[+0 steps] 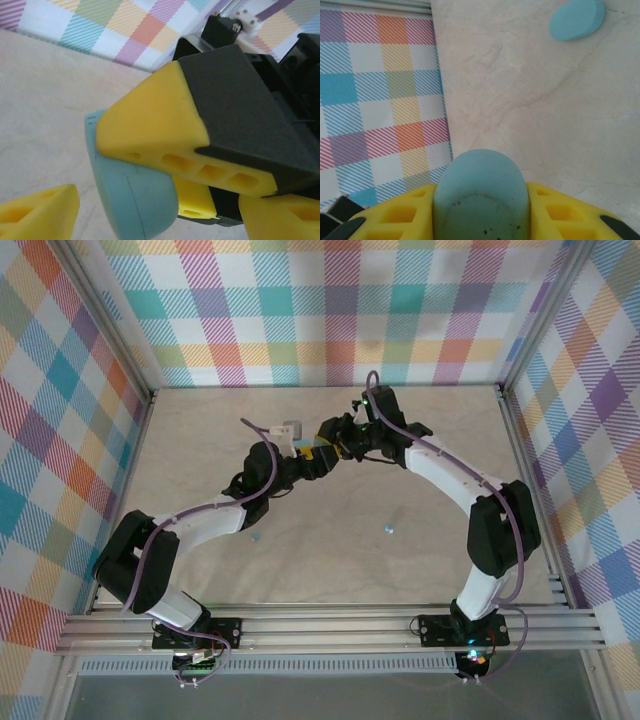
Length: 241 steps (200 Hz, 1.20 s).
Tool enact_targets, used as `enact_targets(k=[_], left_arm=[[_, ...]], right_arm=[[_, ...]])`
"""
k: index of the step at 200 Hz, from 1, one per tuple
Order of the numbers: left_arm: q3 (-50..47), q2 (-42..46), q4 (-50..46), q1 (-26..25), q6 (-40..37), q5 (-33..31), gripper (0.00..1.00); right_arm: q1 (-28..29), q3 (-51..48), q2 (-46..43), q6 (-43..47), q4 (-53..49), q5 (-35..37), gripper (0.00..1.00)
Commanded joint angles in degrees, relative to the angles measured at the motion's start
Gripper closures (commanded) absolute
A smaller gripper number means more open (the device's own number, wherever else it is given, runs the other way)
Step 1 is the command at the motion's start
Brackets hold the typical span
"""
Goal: Insert the wireless bluetooth earbuds into the charging case
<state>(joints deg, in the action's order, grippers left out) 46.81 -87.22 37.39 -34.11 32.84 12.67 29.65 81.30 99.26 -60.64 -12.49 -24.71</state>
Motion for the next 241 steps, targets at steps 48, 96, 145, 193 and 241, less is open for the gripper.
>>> enact_targets(k=[48, 96, 145, 193, 241], left_arm=[[-1.10, 0.14, 7.82, -0.33, 2.62, -3.81, 0.37], [-0.16, -0.32, 7.91, -0.34, 1.44, -2.24, 0.68], [-0.03, 1.27, 2.91, -0.33, -0.93, -2.32, 0.77], [0.57, 7.29, -20.25, -0.35, -10.48, -8.55, 0.84], [4.42, 7.61, -46.56, -1.08, -19.02, -22.12, 0.85]], right_arm=[[0.15, -1.84, -3.33, -5.45, 5.10, -3.13, 0.64], [0.15, -2.63, -3.75, -6.02, 5.61, -4.19, 0.64], [-0.02, -2.23, -3.95, -3.46, 3.68, -3.60, 0.54], [-6.14, -1.15, -5.58, 5.57, -7.71, -1.66, 0.37], [-14.51, -6.79, -9.26, 12.79, -13.92, -1.50, 0.34]])
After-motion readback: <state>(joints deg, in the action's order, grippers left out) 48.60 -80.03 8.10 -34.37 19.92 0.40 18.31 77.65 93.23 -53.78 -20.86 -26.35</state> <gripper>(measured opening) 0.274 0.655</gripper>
